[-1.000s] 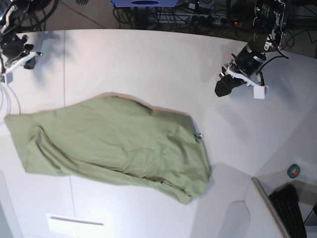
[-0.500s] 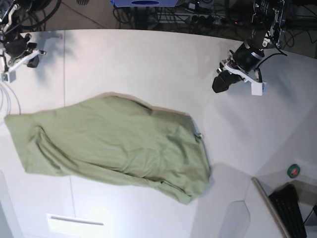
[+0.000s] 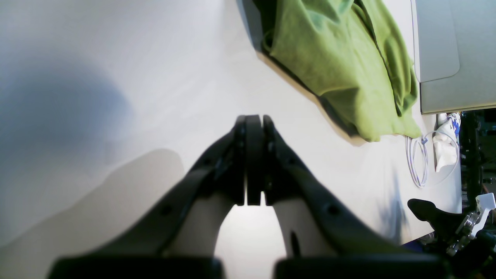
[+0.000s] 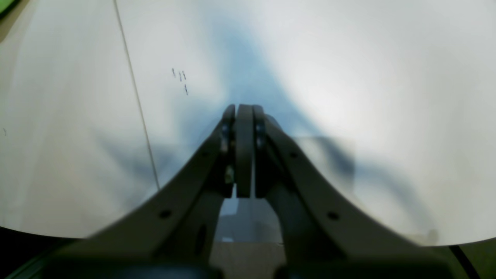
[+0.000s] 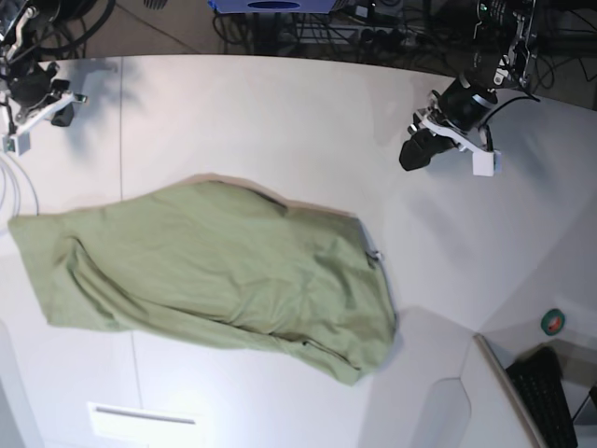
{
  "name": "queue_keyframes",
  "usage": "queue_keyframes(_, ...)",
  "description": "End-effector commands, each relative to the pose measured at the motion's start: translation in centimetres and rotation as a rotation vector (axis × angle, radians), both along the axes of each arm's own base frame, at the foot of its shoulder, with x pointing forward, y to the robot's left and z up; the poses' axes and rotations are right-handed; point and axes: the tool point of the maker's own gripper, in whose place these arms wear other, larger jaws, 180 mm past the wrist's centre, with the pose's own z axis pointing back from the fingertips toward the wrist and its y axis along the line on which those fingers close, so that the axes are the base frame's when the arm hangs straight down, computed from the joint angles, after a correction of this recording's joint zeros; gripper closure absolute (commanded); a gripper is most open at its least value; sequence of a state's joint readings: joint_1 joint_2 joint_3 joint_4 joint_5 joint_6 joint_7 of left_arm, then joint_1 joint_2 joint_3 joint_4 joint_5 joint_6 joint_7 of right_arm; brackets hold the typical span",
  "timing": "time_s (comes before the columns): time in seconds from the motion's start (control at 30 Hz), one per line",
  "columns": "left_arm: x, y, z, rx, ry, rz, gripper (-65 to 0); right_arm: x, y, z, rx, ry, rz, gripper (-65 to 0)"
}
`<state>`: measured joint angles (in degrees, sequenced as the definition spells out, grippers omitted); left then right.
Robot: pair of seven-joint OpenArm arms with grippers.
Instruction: Layout the t-shirt on the table in an organized manner, then fold the t-shirt properly
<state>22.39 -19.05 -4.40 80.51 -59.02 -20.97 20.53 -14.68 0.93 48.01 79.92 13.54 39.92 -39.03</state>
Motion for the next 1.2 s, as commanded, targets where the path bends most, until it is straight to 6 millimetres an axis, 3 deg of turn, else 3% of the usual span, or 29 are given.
queue_keyframes(0.0,0.7,0.2,1.1,-0.009,-0.042,0.005,0.0,0.8,-0.8,1.0,-0.022,-0.041,-0.001,0.0)
queue_keyframes(0.83,1.2,0.4,1.4,-0.007,-0.055,0.010,0.0,1.3,-0.9,1.3,-0.026,-0.055,-0.002,0.0)
queue_keyframes(1.03,1.3,0.0,1.6,0.037,-0.068,-0.026,0.0,2.6,-1.1,3.3,-0.070,-0.115,0.011,0.0)
queue_keyframes(1.17,1.6,-2.0,2.6,0.157,-0.130,-0.118,0.0,3.4,-1.0,4.6,-0.095,-0.149,0.020,0.0)
